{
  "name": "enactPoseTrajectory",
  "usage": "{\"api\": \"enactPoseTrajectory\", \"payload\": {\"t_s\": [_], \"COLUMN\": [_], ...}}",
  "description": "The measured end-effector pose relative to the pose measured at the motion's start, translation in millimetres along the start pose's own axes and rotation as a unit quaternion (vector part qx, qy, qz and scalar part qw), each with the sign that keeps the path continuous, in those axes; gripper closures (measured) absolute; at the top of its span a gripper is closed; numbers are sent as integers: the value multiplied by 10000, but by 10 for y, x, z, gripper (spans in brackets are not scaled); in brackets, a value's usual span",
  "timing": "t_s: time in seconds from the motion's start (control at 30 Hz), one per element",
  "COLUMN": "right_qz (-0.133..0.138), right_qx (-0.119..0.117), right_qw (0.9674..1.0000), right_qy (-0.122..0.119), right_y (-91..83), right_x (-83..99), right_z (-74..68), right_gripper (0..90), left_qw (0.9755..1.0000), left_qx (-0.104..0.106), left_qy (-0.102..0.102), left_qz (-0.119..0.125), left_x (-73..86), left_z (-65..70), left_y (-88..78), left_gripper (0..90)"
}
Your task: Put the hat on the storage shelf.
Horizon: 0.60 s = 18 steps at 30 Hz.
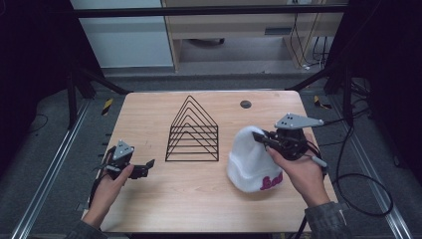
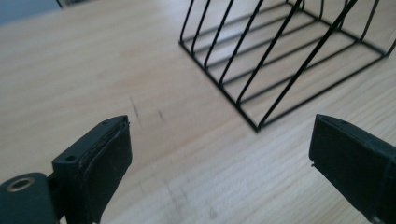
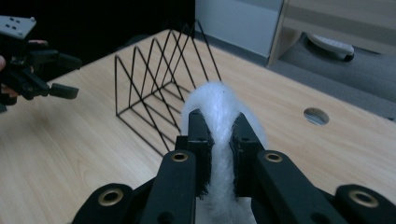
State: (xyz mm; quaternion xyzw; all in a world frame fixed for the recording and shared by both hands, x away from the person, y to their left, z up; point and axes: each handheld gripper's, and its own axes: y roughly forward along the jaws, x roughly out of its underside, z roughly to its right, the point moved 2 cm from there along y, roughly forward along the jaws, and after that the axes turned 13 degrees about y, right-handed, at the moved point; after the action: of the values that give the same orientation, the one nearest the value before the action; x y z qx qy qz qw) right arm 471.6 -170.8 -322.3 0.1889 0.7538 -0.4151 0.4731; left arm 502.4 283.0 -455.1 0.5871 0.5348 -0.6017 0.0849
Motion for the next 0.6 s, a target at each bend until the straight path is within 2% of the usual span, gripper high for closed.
{"api": "enactPoseTrajectory", "payload": {"t_s": [0.13, 0.27, 0.3, 0.37, 0.47, 0.6], "right_qz": [241, 374, 389, 468, 587, 678], "right_qx": [-78, -82, -66, -55, -25, 22], "right_qw": [9996, 9992, 9991, 9988, 9982, 9977], "right_qy": [94, 143, 145, 148, 113, 60], "right_y": [-7, 20, 25, 31, 26, 47], "right_x": [-183, -395, -431, -541, -693, -878], "right_z": [54, 121, 128, 138, 115, 78], "right_gripper": [823, 823, 824, 824, 823, 823], "left_qw": [9996, 9993, 9990, 9984, 9983, 9977], "left_qx": [44, 98, 148, 221, 219, 301], "left_qy": [-82, 97, 4, -43, 165, 331], "left_qz": [255, 344, 411, 521, 517, 519], "left_x": [-210, -447, -529, -656, -810, -949], "left_z": [-42, -82, -105, -134, -158, -158], "left_y": [-95, -181, -207, -249, -284, -279], "left_gripper": [54, 45, 45, 45, 44, 46]}}
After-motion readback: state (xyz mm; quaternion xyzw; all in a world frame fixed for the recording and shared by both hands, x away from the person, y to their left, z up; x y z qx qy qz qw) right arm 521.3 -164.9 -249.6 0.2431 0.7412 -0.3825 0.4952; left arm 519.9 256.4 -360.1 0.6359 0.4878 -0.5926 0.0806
